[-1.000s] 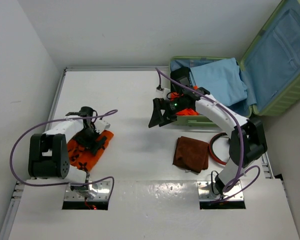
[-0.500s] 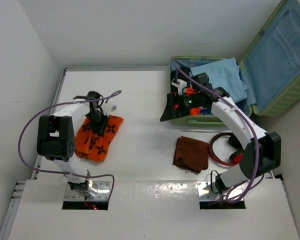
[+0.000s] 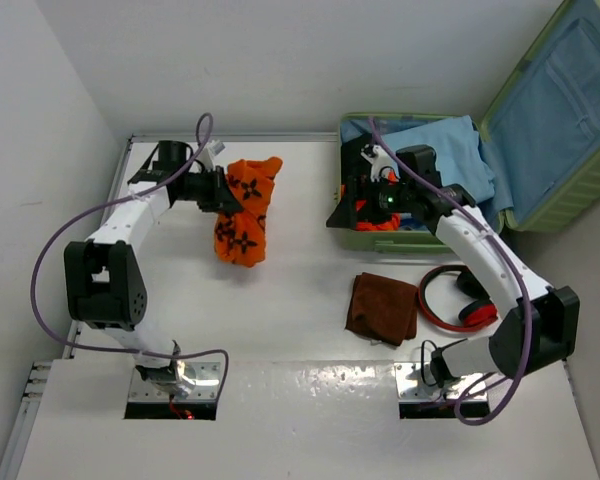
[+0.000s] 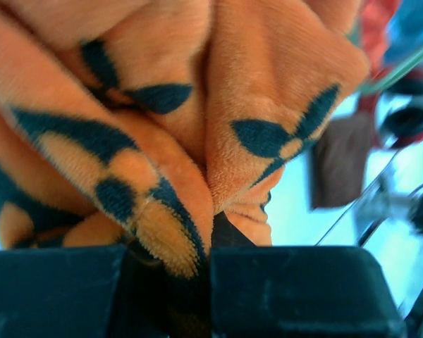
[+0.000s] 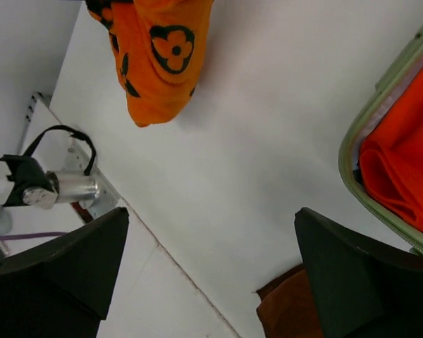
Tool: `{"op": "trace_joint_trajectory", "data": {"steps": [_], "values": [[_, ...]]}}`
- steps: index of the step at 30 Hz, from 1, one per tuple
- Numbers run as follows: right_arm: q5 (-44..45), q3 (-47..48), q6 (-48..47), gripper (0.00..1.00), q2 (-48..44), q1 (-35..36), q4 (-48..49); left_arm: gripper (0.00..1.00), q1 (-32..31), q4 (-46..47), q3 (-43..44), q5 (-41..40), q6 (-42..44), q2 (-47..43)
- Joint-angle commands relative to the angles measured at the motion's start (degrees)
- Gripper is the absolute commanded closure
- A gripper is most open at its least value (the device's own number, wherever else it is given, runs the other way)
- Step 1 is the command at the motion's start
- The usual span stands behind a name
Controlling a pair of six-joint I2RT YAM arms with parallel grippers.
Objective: Pack the luggage
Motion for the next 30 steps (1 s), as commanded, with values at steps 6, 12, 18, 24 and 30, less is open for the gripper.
{"op": "trace_joint_trajectory", "data": {"steps": [6,12,18,24,30], "values": [[27.5,8.6,-3.6,0.0,2.8,12.5,0.6,1.0,-6.9,11.9,4.4,-11.0,-29.1,-6.0],[17.9,10.2,-5.1,0.0,5.6,13.9,7.7,1.0,-10.3,11.9,6.0,-13.7,-37.9,-5.4],[30.1,20.9,-10.1,0.0,14.8,19.7,1.8,1.0,-10.3,17.8,5.1,-8.0,-43.3,-5.4],[29.0,22.3,-9.6,0.0,18.4,21.8,3.2,1.0,-9.0,21.6,2.7,-2.7,-47.0,-6.0],[27.9,25.6,-8.6,0.0,22.1,24.1,1.6,1.0,-9.0,25.7,4.2,0.8,-50.6,-4.9]]}}
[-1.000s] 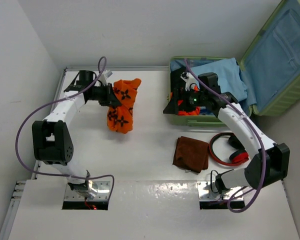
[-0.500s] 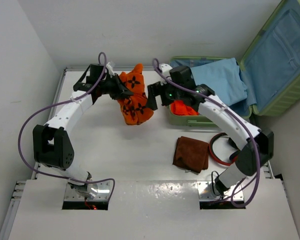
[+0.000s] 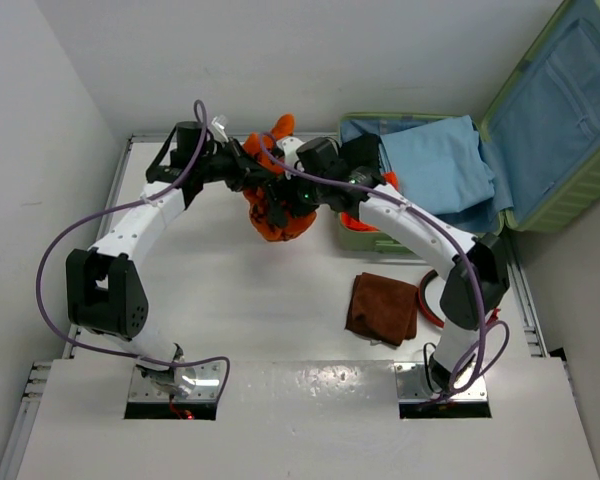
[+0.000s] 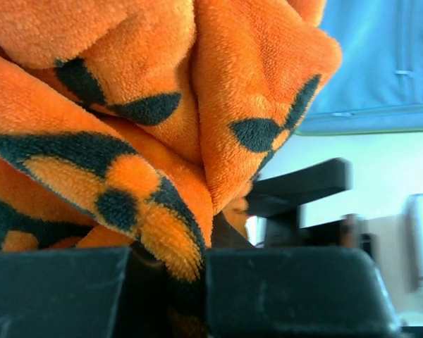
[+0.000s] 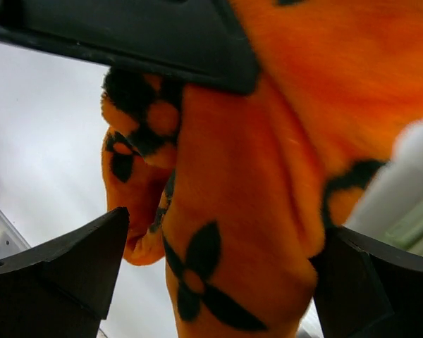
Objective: Pack the luggage
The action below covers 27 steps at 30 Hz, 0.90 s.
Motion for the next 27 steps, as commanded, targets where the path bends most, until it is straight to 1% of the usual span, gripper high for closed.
{"op": "trace_joint_trajectory", "data": {"steps": [1,3,5,6,7,8,10,11,13,14,15,17,18,19,20,21,22,24,27], "values": [[0.2,2.5,0.0,0.0,0.7,2.1,1.3,1.0,0.4,10.5,1.5,6.2,-5.4,-1.2],[2.2,1.9,-1.5,0.0,0.9,3.0,1.9,1.0,1.0,13.7,-0.8,8.7,-8.9,-1.2],[3.8,1.1,-1.9,0.0,1.2,3.9,3.7,1.0,1.0,17.9,-2.7,9.5,-12.1,-1.2],[6.0,0.5,-2.2,0.0,1.4,4.1,4.8,1.0,1.0,19.0,-3.4,10.2,-12.9,-2.0],[6.0,-0.2,-2.0,0.0,1.6,4.2,5.3,1.0,1.0,20.2,-4.1,10.9,-14.0,-2.0],[8.2,-0.6,-1.9,0.0,1.9,4.1,6.9,1.0,1.0,23.6,-6.1,11.0,-16.8,-2.8],[12.6,-1.8,-1.5,0.0,2.2,4.1,8.2,1.0,1.0,27.3,-8.2,11.0,-20.1,-4.3],[13.5,-2.1,-1.1,0.05,2.3,3.9,11.0,1.0,1.0,29.4,-8.9,11.0,-21.3,-4.3],[12.6,-2.6,0.1,0.13,2.5,2.9,12.3,1.0,1.0,29.4,-8.9,11.0,-21.8,-5.0],[11.8,-2.5,0.8,0.24,2.4,1.3,12.8,1.0,1.0,28.7,-8.9,11.0,-21.8,-5.5],[10.7,-2.3,1.1,0.29,2.6,0.8,12.9,1.0,1.0,28.7,-8.9,11.0,-21.8,-5.5],[10.3,-1.4,2.2,0.33,2.5,-0.8,12.4,1.0,1.0,28.7,-9.5,11.0,-21.8,-6.1],[11.4,-1.0,2.3,0.35,2.5,-1.3,12.1,1.0,1.0,28.7,-10.1,11.0,-22.3,-6.1],[11.3,-0.7,3.6,0.33,2.6,-1.9,11.4,1.0,1.0,29.4,-10.6,11.0,-23.1,-6.6],[10.9,-0.6,4.4,0.29,2.9,-2.8,11.3,1.0,0.4,30.6,-11.3,11.0,-24.0,-6.6],[9.9,-0.6,4.7,0.16,2.9,-3.0,11.2,1.0,-0.1,31.6,-12.0,11.0,-24.6,-6.6],[10.4,-0.6,5.1,0.12,2.7,-3.0,11.3,1.0,-0.1,31.6,-12.0,11.0,-24.6,-7.2],[11.0,-1.4,6.0,0.05,2.6,-3.1,12.9,1.0,-0.6,32.2,-12.7,11.0,-25.3,-7.2],[8.6,-1.6,7.1,0.03,2.9,-3.4,15.1,1.0,-1.2,33.7,-14.0,11.5,-26.9,-7.7]]}}
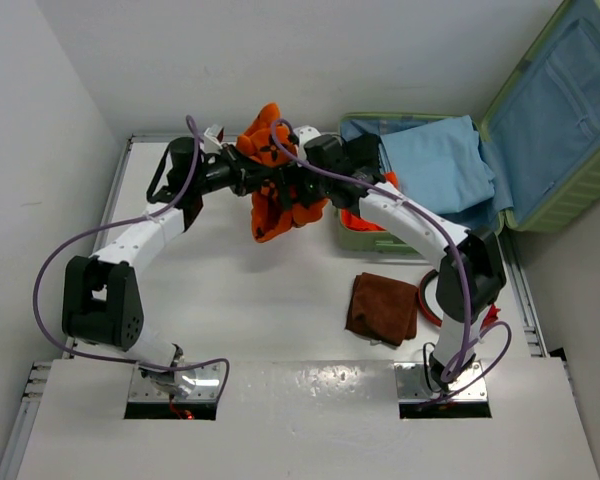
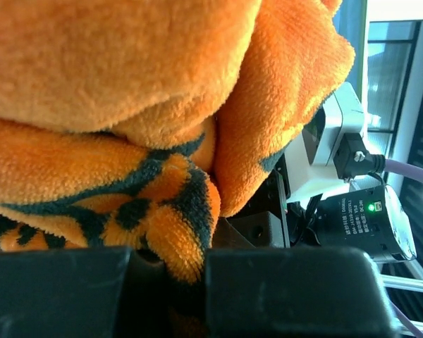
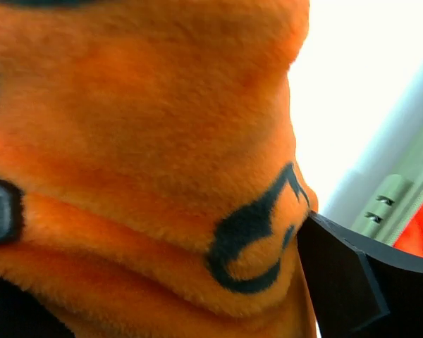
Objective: Pack the luggage
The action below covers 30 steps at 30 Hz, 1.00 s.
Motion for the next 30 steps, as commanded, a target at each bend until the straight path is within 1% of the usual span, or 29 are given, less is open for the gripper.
{"op": "trace_joint_trajectory", "data": {"steps": [1,2,3,4,5,6,7,8,9,11,12,13,14,15,16,17,18,19,21,22,23,24,25,26,28,30], "values": [[-1.6,1.0,2.6,0.05,0.2,-0.1,6.3,1.0,-1.5,6.5,-0.5,4.6,-4.2,-3.9],[-5.2,0.8,2.8,0.11,0.2,-0.3,7.8,1.0,-1.5,6.5,-0.5,4.6,-4.2,-3.9],[-6.5,0.6,2.9,0.19,0.4,-0.6,8.9,1.0,-1.5,6.5,-0.5,4.6,-4.2,-3.9],[-8.6,0.7,2.8,0.35,0.5,-0.8,9.3,1.0,-1.5,6.5,-0.5,4.6,-4.2,-3.9],[-10.8,1.1,2.4,0.49,0.5,-0.8,9.0,1.0,-1.5,6.5,-0.5,4.6,-4.2,-3.4],[-12.6,2.1,1.4,0.71,0.8,-0.3,9.0,1.0,-1.5,7.0,-0.5,4.6,-4.2,-3.4],[-12.1,2.4,0.5,0.99,0.7,-1.3,8.0,1.0,-1.5,7.0,-0.5,5.2,-4.2,-2.9],[-9.7,2.5,0.1,1.0,0.1,-1.3,7.7,1.0,-1.5,7.0,0.3,5.2,-4.2,-2.9],[-8.7,2.5,-1.8,1.0,-0.8,-1.5,7.4,0.97,-1.5,7.0,0.9,5.2,-3.3,-2.4],[-8.7,2.1,-1.8,1.0,-2.4,-3.8,6.0,0.79,-0.9,4.5,4.3,5.2,1.1,-2.4],[-8.9,1.6,-1.1,1.0,-4.0,-4.7,5.8,0.58,-0.9,3.0,5.7,4.5,2.9,-1.7],[-9.3,1.4,-1.1,1.0,-5.7,-7.4,5.0,0.46,-0.9,0.2,7.0,4.5,4.8,-1.1],[-9.4,1.1,-0.9,1.0,-6.6,-8.4,4.8,0.36,-0.2,-0.8,8.1,3.9,7.8,-1.1],[-9.7,0.8,-1.3,1.0,-7.4,-9.2,4.8,0.25,0.5,-1.8,10.1,3.3,8.8,-1.1],[-9.7,0.3,-1.2,1.0,-9.9,-12.1,4.7,0.0,0.5,-3.2,11.0,3.3,9.7,-0.5],[-9.7,0.5,-1.4,1.0,-10.7,-13.1,3.8,0.0,1.2,-5.4,11.8,2.4,11.2,-0.5],[-10.2,1.7,-2.2,1.0,-11.9,-14.1,3.1,0.0,2.1,-5.4,13.2,1.8,11.8,0.0],[-10.6,2.1,-2.5,1.0,-13.1,-17.0,1.7,0.0,2.7,-5.4,13.2,1.8,11.8,0.0],[-10.9,3.5,-3.5,1.0,-14.4,-20.1,-0.3,0.0,3.5,-5.4,15.0,1.1,13.1,0.0],[-11.3,4.5,-6.0,1.0,-14.9,-21.2,-0.9,0.0,4.3,-5.4,15.0,0.6,13.8,0.0],[-11.4,5.2,-6.9,1.0,-16.1,-23.8,-2.7,0.0,4.3,-5.4,15.8,0.6,13.8,0.0],[-11.5,5.7,-7.9,1.0,-16.2,-24.5,-3.4,0.0,5.0,-6.6,16.3,0.6,15.3,0.0],[-11.5,6.7,-11.5,1.0,-16.3,-26.2,-5.0,0.0,5.0,-7.2,16.3,0.6,15.9,0.0],[-11.5,7.3,-12.6,1.0,-16.2,-27.6,-6.4,0.0,5.5,-7.2,16.3,0.6,15.9,0.6],[-10.3,9.4,-16.6,1.0,-14.5,-28.8,-9.6,0.0,5.5,-8.1,15.7,0.1,17.2,1.2],[-9.0,10.1,-18.0,1.0,-13.4,-30.3,-11.6,0.0,5.5,-9.2,15.1,0.1,17.8,1.8]]}}
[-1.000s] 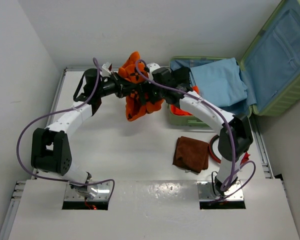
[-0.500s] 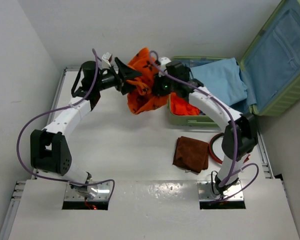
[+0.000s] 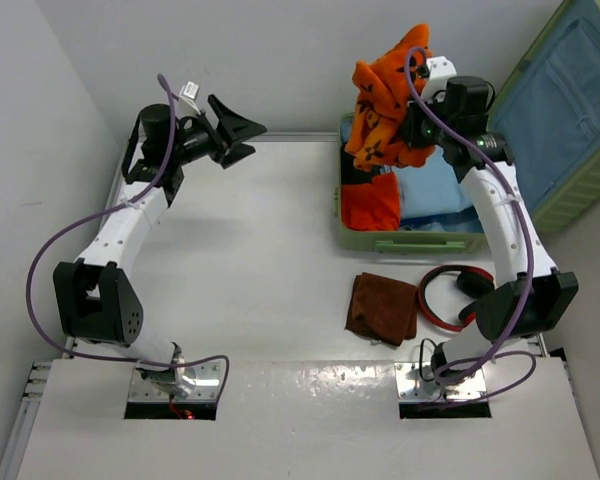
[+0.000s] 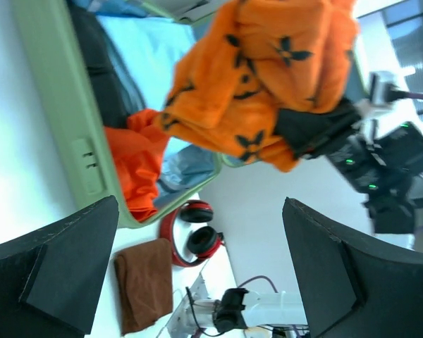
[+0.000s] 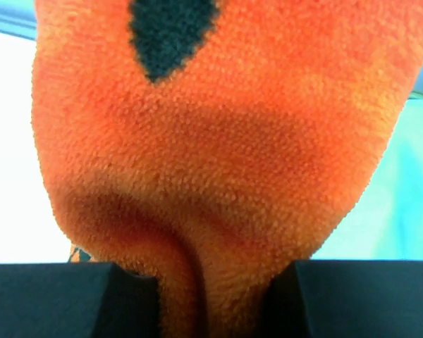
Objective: Pack the luggage
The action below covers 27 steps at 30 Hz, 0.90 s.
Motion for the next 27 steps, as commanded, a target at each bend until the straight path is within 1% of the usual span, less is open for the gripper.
{"op": "trace_joint_trajectory", "data": {"steps": [1,4,6,7,8,9,10,11,13,14,15,16,17,18,19,20,21,23,25,26,27], "values": [[1.8,2.6,-9.4,1.0,1.8,-1.3,-2.4,0.0,0.1,-2.6,0.7,-0.9,2.9,1.4],[5.6,1.1,-10.9,1.0,5.8,-2.7,-0.4,0.0,0.6,-3.2,-0.3,-1.6,2.9,1.9],[5.8,3.1,-10.3,1.0,9.7,-4.2,1.3,0.0,1.2,-3.2,-0.3,-0.2,2.9,2.4],[4.3,4.0,-9.8,1.0,11.5,-4.3,1.6,0.0,1.7,-3.2,-0.9,0.4,2.9,3.0],[3.6,6.1,-7.0,1.0,15.5,-4.7,1.9,0.0,1.7,-3.2,-0.9,0.4,3.5,3.0],[3.6,9.7,-7.0,1.0,17.0,-5.0,1.1,0.0,2.3,-3.9,-0.9,0.4,3.5,3.5],[4.4,11.8,-3.7,1.0,18.7,-5.0,-0.3,0.0,2.9,-3.9,-1.4,0.4,4.2,3.5],[5.3,17.1,-2.7,1.0,23.2,-5.0,-1.0,0.0,2.9,-4.4,-1.4,0.4,4.2,3.5],[11.1,19.1,-3.6,1.0,25.4,-4.0,-1.9,0.0,4.2,-4.9,-2.0,0.4,5.0,4.1],[12.6,17.7,-6.0,1.0,26.6,-2.9,-1.4,0.0,4.2,-4.9,-2.0,0.4,5.6,4.1],[16.6,15.9,-10.7,1.0,26.5,-2.5,3.6,0.0,4.7,-5.6,-2.0,-0.1,6.3,4.1],[18.2,14.1,-13.5,1.0,25.9,-1.3,5.7,0.0,4.7,-5.6,-2.0,-0.1,6.4,4.1],[21.7,7.3,-23.0,1.0,25.3,0.1,12.8,0.0,4.7,-6.2,-2.0,-0.7,6.4,4.7],[23.5,4.9,-26.5,1.0,25.0,0.8,15.1,0.0,4.7,-6.2,-2.0,-0.7,7.0,4.7],[27.5,1.1,-29.5,1.0,24.6,2.2,17.1,0.0,4.7,-6.2,-2.5,-0.7,7.0,5.2],[28.1,-2.5,-36.0,1.0,24.0,2.6,19.2,0.0,4.7,-6.2,-2.5,-0.7,7.5,5.2],[28.1,-5.1,-37.6,1.0,23.3,3.8,23.4,0.0,4.7,-6.7,-2.5,-1.2,7.5,5.8],[27.5,-6.8,-40.2,1.0,22.9,5.0,23.1,0.0,4.7,-6.7,-2.5,-1.2,7.5,5.8],[26.1,-6.2,-39.6,0.99,22.6,7.7,15.6,0.0,4.7,-6.7,-2.5,-1.2,7.5,6.4],[25.8,-3.7,-39.6,0.99,24.0,7.7,15.5,0.0,4.7,-6.7,-2.5,-1.7,7.5,6.4],[26.2,-2.0,-39.2,0.9,24.8,9.4,10.0,0.0,4.7,-6.7,-2.5,-1.7,7.5,7.0]]}}
